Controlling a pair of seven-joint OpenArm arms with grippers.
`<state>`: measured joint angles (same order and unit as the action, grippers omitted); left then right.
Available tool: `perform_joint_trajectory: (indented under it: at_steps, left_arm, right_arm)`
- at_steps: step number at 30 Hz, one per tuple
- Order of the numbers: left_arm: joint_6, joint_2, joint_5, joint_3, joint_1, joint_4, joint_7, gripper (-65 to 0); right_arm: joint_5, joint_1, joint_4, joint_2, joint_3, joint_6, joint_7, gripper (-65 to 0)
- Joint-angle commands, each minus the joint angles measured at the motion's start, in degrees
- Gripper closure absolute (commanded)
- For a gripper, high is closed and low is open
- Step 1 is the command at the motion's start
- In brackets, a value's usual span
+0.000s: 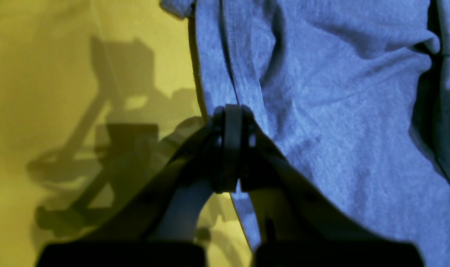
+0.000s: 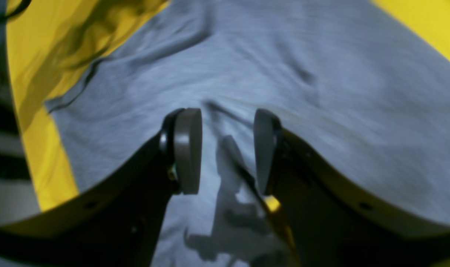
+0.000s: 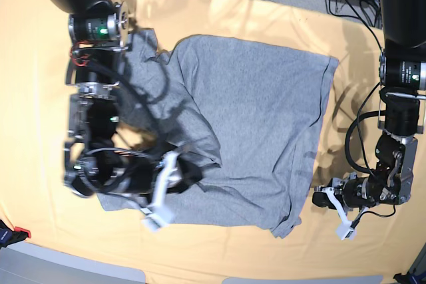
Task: Layout the t-shirt on the table in an organized manner, then fold the t-shirt properly
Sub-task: 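Grasp the hem corner with the right gripper and lift it toward the collar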
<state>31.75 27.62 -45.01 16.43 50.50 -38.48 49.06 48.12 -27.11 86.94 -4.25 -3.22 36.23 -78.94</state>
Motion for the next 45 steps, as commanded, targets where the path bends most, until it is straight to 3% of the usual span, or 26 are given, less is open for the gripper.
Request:
perform_joint_trajectory:
  at_steps: [1,5,11,13,16,20,24,27,32,39,45]
  left_arm:
    - [0.0,0.6,-1.0,-0.4,2.4,-0.9,-1.2,0.0]
    - [0.0,0.7,-1.0,-0.4,2.4,-0.9,-1.2,0.0]
    - [0.0,0.6,-2.1,-0.4,2.4,-0.9,-1.2,0.0]
    - [0.0,0.6,-2.5,-0.4,2.4,-0.9,-1.2,0.0]
    - [0.0,0.7,-2.4,-0.4,2.3,-0.9,-1.2,0.0]
    - [0.0,0.7,-2.3,-0.4,2.4,-0.9,-1.0,0.0]
    - [0.0,0.6,-3.2,-0.4,2.4,-0.9,-1.0,0.0]
    - [0.0,0.6,-3.6,-0.4,2.4,-0.9,-1.0,0.0]
    - [0.0,0.6,-3.6,-0.4,2.4,-0.9,-0.6,0.0]
    - [0.0,0.6,-3.5,-0.4,2.4,-0.9,-0.5,0.0]
    - [0.0,0.6,-3.6,-0.4,2.4,-0.9,-0.6,0.0]
  right_arm:
    - [2.9,-0.5,0.8,-1.5,-1.9,0.0,0.9,-25.7]
    - [8.0,4.8,0.8,-5.6,-7.1,0.0,0.8,-25.7]
    - [7.1,12.1,0.8,-6.3,-10.4,2.0,1.4,-25.7]
    - [6.3,14.1,0.8,-6.3,-10.7,3.1,4.4,-25.7]
    - [-0.4,16.8,0.8,-6.2,-10.7,3.6,14.0,-25.7]
    - [-10.8,18.2,0.7,-3.6,-10.6,2.3,23.1,-25.8]
    - [-11.5,18.2,0.7,-1.0,-9.7,2.3,23.8,-25.9]
    - [-12.5,18.2,0.7,0.5,-6.8,2.1,24.5,-32.1]
    - [-22.9,18.2,0.7,2.4,-2.5,-3.4,31.3,-36.5]
    - [-30.8,18.2,0.7,2.7,0.8,-11.5,38.0,-38.2]
    - [-31.9,18.2,0.7,2.7,1.0,-12.4,41.5,-38.0]
